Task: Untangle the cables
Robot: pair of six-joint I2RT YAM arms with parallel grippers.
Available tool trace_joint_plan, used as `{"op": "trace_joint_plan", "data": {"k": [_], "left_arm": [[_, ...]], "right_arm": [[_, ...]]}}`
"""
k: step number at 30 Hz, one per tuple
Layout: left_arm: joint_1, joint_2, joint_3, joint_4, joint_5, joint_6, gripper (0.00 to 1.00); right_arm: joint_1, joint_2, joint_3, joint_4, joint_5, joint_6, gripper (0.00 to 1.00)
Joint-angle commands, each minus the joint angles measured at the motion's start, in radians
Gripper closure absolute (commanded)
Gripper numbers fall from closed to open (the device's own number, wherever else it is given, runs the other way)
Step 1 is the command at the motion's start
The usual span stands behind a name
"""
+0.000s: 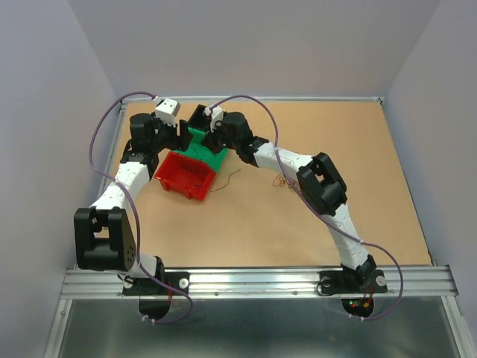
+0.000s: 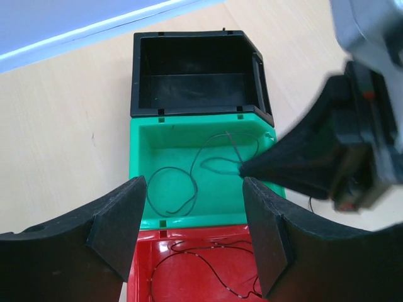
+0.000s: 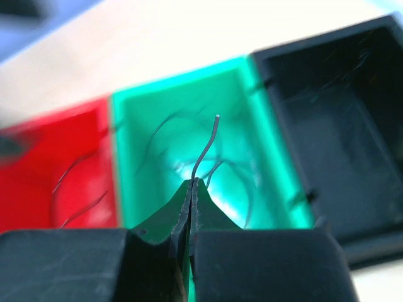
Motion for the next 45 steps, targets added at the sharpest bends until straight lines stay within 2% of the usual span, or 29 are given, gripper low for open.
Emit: {"op": "trace_joint_plan", "data": {"k": [1, 2, 4, 6, 11, 13, 14, 16, 17, 19, 21, 22, 25, 29, 34, 38, 42, 45], "left_arm": [[-0.002, -0.080, -0.055, 0.103, -0.077, -0.024, 0.26], [0.000, -0.085, -0.057, 0.104, -0.076, -0.023, 0.26], [-0.002, -0.094, -0.060, 0.104, -0.073, -0.027, 0.26], [-0.002, -0.094, -0.062, 0.107, -0.064, -0.027, 0.26], [-0.002, -0.083, -0.060, 0.097, -0.018, -0.003, 0.24], [-0.008, -0.086, -0.062, 0.092, 0.016, 0.008, 0.23], [-0.019, -0.091, -0.065, 0.085, 0.024, 0.028, 0.23], [-0.042, -0.095, -0.066, 0.075, 0.040, 0.052, 0.22], [-0.074, -0.101, -0.072, 0.065, 0.042, 0.063, 0.22], [-0.108, -0.100, -0.072, 0.042, 0.053, 0.114, 0.20], [-0.189, -0.094, -0.072, -0.003, 0.051, 0.160, 0.18], [-0.227, -0.091, -0.071, -0.017, 0.016, 0.204, 0.18], [-0.370, -0.074, -0.091, -0.049, -0.105, 0.267, 0.18], [-0.494, -0.016, -0.092, -0.057, -0.214, 0.278, 0.20], [-0.524, 0.108, -0.039, -0.049, -0.285, 0.257, 0.20], [-0.527, 0.243, 0.041, -0.066, -0.289, 0.246, 0.20], [-0.531, 0.351, 0.121, -0.087, -0.325, 0.230, 0.20], [-0.530, 0.409, 0.167, -0.098, -0.323, 0.223, 0.24]], "right_arm": [[-0.024, 0.169, 0.251, -0.174, -0.011, 0.063, 0.99], [-0.024, 0.195, 0.298, -0.220, -0.007, 0.062, 0.99], [-0.024, 0.223, 0.337, -0.257, 0.024, 0.062, 0.77], [-0.024, 0.190, 0.282, -0.256, 0.033, 0.054, 0.47], [-0.024, -0.040, 0.133, -0.254, 0.099, 0.053, 0.43], [-0.024, -0.146, 0.042, -0.247, 0.125, 0.059, 0.37], [-0.024, -0.256, -0.074, -0.212, 0.142, 0.082, 0.34], [-0.024, -0.350, -0.205, -0.188, 0.165, 0.109, 0.25], [-0.024, -0.434, -0.318, -0.149, 0.203, 0.138, 0.24], [-0.023, -0.505, -0.416, -0.132, 0.283, 0.169, 0.22], [-0.027, -0.592, -0.555, -0.121, 0.363, 0.209, 0.22], [-0.030, -0.619, -0.597, -0.119, 0.442, 0.224, 0.22], [-0.041, -0.735, -0.739, -0.110, 0.547, 0.271, 0.22], [-0.052, -0.911, -0.899, -0.078, 0.620, 0.307, 0.22], [-0.053, -1.080, -1.017, -0.055, 0.644, 0.346, 0.22], [-0.053, -1.215, -1.088, -0.047, 0.644, 0.364, 0.21], [-0.053, -1.289, -1.125, -0.047, 0.647, 0.369, 0.20], [-0.053, -1.337, -1.137, -0.047, 0.630, 0.367, 0.19]]}}
